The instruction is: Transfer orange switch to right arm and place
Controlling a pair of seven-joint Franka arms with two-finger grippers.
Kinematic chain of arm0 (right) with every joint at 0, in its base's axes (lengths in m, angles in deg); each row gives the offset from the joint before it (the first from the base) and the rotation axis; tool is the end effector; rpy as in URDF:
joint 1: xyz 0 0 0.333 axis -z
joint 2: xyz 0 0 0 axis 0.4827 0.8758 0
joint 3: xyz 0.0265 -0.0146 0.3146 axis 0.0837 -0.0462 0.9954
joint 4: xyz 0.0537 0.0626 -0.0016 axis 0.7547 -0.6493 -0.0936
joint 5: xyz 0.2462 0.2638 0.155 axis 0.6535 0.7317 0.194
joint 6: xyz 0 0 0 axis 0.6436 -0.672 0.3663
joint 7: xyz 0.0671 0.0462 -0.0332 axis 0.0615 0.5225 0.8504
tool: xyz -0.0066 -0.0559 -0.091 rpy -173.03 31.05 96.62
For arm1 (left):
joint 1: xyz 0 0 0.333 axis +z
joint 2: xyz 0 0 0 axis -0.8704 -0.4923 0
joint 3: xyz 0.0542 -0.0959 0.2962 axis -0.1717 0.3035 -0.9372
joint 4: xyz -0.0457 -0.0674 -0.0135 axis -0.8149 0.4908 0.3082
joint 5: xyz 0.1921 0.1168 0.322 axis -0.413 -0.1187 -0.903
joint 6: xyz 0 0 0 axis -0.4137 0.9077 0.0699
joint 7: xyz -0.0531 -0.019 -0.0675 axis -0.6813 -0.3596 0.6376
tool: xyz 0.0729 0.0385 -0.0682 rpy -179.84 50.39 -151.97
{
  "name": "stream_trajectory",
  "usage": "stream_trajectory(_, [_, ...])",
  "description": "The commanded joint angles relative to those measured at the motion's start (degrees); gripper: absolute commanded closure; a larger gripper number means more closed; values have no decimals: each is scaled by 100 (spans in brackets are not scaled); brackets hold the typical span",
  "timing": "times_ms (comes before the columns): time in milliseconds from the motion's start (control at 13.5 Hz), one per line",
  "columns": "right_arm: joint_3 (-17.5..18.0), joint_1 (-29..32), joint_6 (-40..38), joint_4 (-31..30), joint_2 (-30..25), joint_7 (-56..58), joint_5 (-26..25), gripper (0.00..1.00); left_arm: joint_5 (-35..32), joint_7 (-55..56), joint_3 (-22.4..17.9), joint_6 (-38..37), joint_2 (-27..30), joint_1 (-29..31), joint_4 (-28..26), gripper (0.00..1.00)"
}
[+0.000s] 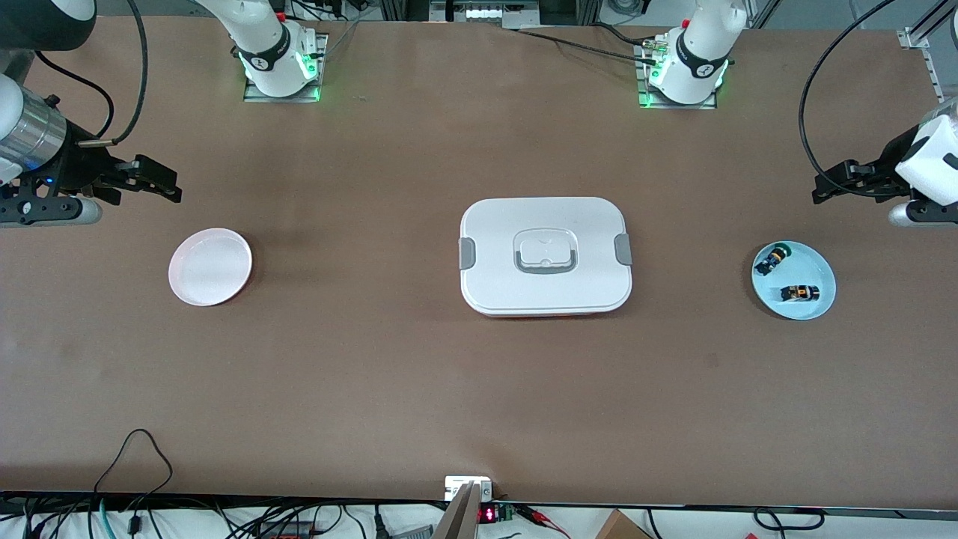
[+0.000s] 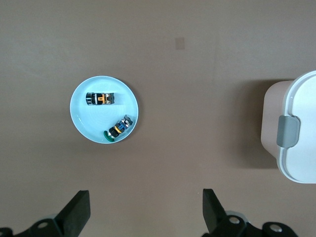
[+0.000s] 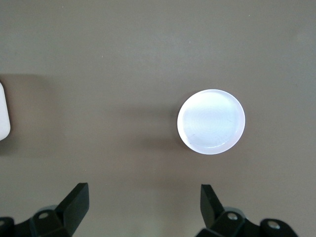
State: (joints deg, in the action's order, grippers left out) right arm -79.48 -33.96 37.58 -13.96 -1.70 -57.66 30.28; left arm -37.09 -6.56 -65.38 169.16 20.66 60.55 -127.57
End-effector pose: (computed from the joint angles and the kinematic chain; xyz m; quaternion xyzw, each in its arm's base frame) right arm 0.5723 0.0439 0.5765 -0.9991 -0.0132 0.0343 0.0226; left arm 0.5498 0.0329 0.5553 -0.9987 -0.0175 0.0470 0.0035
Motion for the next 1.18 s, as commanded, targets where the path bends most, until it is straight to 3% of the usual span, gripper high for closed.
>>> stream_trajectory(0, [40, 53, -37, -33, -71, -67, 2, 0, 18, -88, 27, -118, -78, 57, 153, 0])
stream_trajectory(296, [40, 53, -29, -33, -71, -67, 2, 0, 97, -97, 27, -109, -200, 74, 257, 0])
stream_trajectory(518, [40, 53, -37, -33, -71, -67, 2, 0, 18, -106, 27, -109, -710, 197, 688, 0])
stream_trajectory(888, [40, 53, -46, -33, -71, -76, 2, 0, 9, -106, 18, -22, -1447, 635, 680, 0])
stream_trajectory(1109, [40, 53, -46, -33, -71, -76, 2, 0, -87, -176, 18, 460, -1983, 892, 557, 0])
